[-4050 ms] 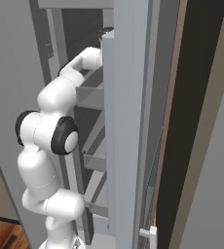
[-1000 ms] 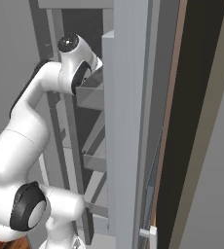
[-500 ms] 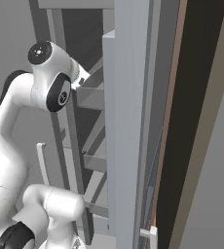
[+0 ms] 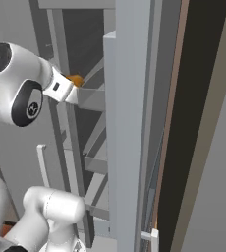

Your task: Take the potato and eggplant out of the freezer and place them in the tupperware container on the counter. Then put the tupperware containing the vegetables back in the freezer.

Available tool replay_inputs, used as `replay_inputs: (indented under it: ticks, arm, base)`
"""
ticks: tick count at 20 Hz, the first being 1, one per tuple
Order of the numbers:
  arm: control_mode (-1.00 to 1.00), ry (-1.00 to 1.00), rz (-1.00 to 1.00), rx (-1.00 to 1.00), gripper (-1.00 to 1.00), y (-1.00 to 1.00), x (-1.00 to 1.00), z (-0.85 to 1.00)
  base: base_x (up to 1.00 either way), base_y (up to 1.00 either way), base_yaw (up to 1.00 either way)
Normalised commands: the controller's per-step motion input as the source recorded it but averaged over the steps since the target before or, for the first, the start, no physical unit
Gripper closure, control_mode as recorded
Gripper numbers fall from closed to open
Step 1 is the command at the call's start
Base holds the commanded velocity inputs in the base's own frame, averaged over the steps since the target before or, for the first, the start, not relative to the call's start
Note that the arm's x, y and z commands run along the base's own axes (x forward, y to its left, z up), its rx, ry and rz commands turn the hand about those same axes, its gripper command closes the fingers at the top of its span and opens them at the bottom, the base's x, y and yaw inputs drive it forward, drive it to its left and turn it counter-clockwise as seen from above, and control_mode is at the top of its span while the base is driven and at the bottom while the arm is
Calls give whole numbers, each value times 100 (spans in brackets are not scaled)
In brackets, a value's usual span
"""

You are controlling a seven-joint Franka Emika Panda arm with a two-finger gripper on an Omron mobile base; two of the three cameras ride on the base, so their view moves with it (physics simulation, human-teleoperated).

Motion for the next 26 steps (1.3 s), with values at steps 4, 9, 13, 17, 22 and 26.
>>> replay_inputs:
  ticks: [4,9,13,17,22,26]
  arm:
    - [-100,0,0,0,100,35,-54,25]
    - [-100,0,0,0,100,37,-40,5]
    - [-100,0,0,0,100,37,-27,0]
    - [-100,1,1,0,100,23,-15,0]
    - [-100,0,2,0,100,8,-28,0]
    - [100,0,0,0,100,0,0,0]
  base:
    - [0,0,0]
    - [0,0,0]
    - [0,0,0]
    - [0,0,0]
    - [0,0,0]
    - [-68,32,4]
